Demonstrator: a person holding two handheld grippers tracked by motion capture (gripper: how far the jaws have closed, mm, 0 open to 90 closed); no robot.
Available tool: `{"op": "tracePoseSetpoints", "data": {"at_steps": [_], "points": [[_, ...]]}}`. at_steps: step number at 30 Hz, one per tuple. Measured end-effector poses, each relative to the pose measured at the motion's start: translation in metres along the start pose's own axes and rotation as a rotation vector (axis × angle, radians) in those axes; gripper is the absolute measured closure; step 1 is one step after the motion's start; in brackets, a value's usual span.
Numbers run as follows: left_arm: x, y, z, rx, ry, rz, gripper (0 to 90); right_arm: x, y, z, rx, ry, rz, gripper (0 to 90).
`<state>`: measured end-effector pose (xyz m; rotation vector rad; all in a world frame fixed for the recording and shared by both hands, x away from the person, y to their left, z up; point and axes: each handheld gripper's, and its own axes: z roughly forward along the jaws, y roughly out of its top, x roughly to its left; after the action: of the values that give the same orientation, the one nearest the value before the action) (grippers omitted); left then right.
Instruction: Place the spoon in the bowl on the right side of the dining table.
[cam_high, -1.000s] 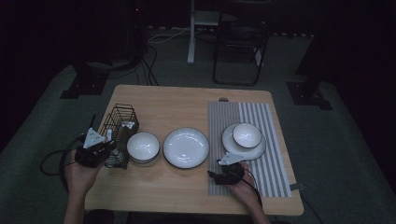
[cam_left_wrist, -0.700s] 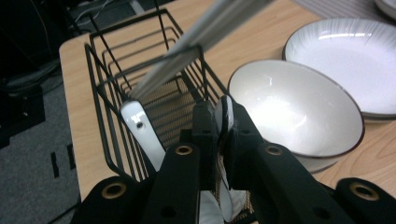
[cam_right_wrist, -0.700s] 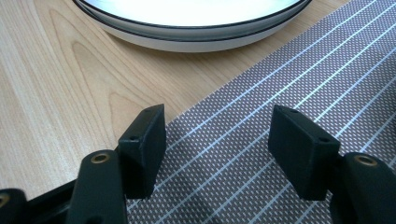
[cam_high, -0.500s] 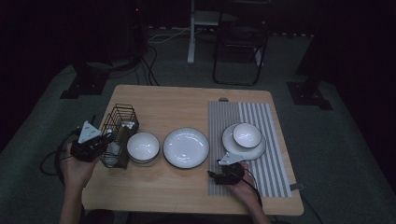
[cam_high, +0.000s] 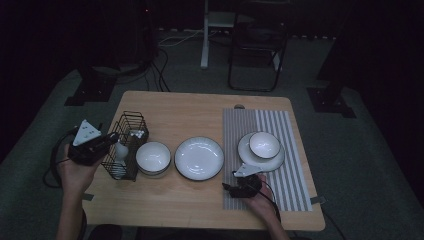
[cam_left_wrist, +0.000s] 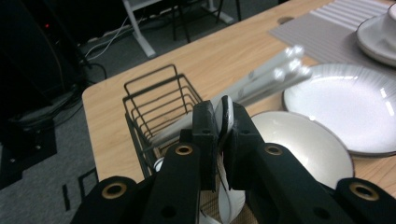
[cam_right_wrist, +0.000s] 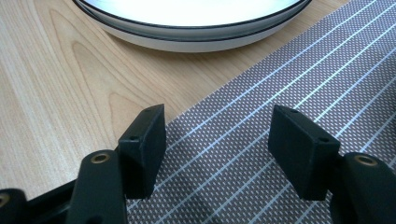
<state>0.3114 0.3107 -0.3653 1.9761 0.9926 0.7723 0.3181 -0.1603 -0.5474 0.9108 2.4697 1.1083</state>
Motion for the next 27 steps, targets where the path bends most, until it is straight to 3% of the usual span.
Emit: {"op": "tracePoseSetpoints", "data": {"at_steps": [10,20,27], "points": [[-0.001,0.011,-0.008,-0.040,-0.060,0.001,84.8,0.000,0.000,0.000,0.001,0.000,-0.001,36.8],[-0.005,0.025,-0.019,-0.062,-0.057,0.037,84.8,0.000,0.000,0.000,0.001,0.000,0.000,36.8],[-0.011,0.034,-0.021,-0.086,-0.107,0.055,84.8,0.000,0.000,0.000,0.000,0.000,-0.001,36.8]]}}
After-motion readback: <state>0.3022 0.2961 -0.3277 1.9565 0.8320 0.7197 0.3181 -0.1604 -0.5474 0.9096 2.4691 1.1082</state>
